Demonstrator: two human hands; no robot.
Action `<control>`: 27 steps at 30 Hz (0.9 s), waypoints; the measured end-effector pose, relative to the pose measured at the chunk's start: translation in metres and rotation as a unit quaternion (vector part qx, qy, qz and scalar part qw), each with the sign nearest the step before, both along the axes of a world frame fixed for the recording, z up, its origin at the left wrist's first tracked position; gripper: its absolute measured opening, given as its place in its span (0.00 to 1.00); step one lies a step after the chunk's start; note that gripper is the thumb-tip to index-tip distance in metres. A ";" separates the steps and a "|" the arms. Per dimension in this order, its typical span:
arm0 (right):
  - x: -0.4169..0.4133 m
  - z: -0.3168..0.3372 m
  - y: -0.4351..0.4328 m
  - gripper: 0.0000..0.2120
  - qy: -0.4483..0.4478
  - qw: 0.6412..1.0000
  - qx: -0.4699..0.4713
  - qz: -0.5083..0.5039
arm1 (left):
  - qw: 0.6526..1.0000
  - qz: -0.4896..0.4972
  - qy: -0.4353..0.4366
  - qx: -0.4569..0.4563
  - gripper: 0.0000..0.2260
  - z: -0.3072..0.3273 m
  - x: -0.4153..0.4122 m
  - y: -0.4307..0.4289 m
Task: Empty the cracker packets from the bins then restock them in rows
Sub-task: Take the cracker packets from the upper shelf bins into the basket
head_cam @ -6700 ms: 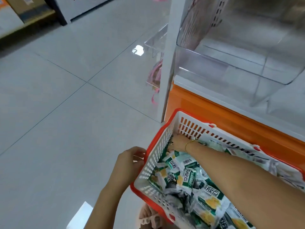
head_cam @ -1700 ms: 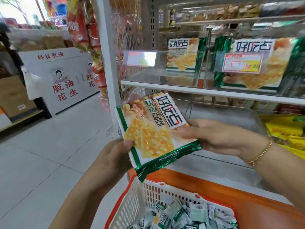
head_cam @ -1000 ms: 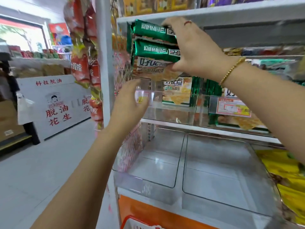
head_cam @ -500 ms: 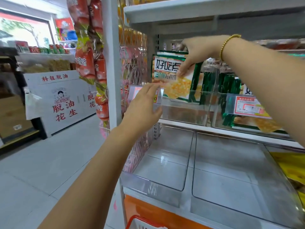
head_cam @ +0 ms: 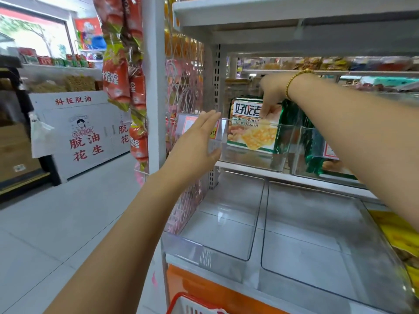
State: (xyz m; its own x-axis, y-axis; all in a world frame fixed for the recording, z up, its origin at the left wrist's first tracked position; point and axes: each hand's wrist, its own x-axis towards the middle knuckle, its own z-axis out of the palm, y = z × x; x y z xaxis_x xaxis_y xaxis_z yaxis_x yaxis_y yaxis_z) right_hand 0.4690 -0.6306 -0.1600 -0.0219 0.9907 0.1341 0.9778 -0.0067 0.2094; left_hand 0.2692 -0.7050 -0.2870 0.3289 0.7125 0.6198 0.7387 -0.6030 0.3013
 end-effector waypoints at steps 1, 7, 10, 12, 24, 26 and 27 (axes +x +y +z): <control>-0.006 -0.001 -0.007 0.24 -0.006 0.999 0.037 0.014 | 1.000 0.000 0.000 -0.005 0.31 0.001 0.000 -0.004; -0.059 -0.043 -0.094 0.15 0.005 0.963 0.210 0.169 | 0.994 0.008 -0.107 -0.028 0.08 -0.041 -0.025 -0.060; -0.079 -0.102 -0.138 0.19 -0.012 0.963 0.139 0.231 | 0.989 0.028 -0.063 -0.130 0.16 -0.096 -0.053 -0.092; -0.086 -0.154 -0.157 0.15 -0.019 0.965 0.039 0.257 | 0.975 0.053 -0.033 -0.213 0.18 -0.137 -0.075 -0.109; -0.146 -0.464 -0.169 0.06 0.121 0.843 -0.479 0.214 | 0.811 0.195 0.029 -0.551 0.16 -0.346 -0.157 -0.194; -0.153 -0.499 -0.171 0.20 0.118 0.826 -0.502 0.226 | 0.819 0.197 -0.007 -0.538 0.11 -0.359 -0.160 -0.202; -0.160 -0.512 -0.174 0.22 0.119 0.818 -0.512 0.236 | 0.822 0.203 -0.026 -0.532 0.11 -0.363 -0.162 -0.205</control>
State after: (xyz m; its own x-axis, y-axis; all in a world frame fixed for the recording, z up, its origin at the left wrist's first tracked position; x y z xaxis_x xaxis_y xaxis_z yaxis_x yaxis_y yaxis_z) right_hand 0.3091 -0.8047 -0.6718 -0.5275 0.4756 -0.7039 0.8350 0.4430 -0.3265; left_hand 0.1069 -0.9097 -0.6503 -0.0773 0.9046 -0.4192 0.7829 0.3154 0.5362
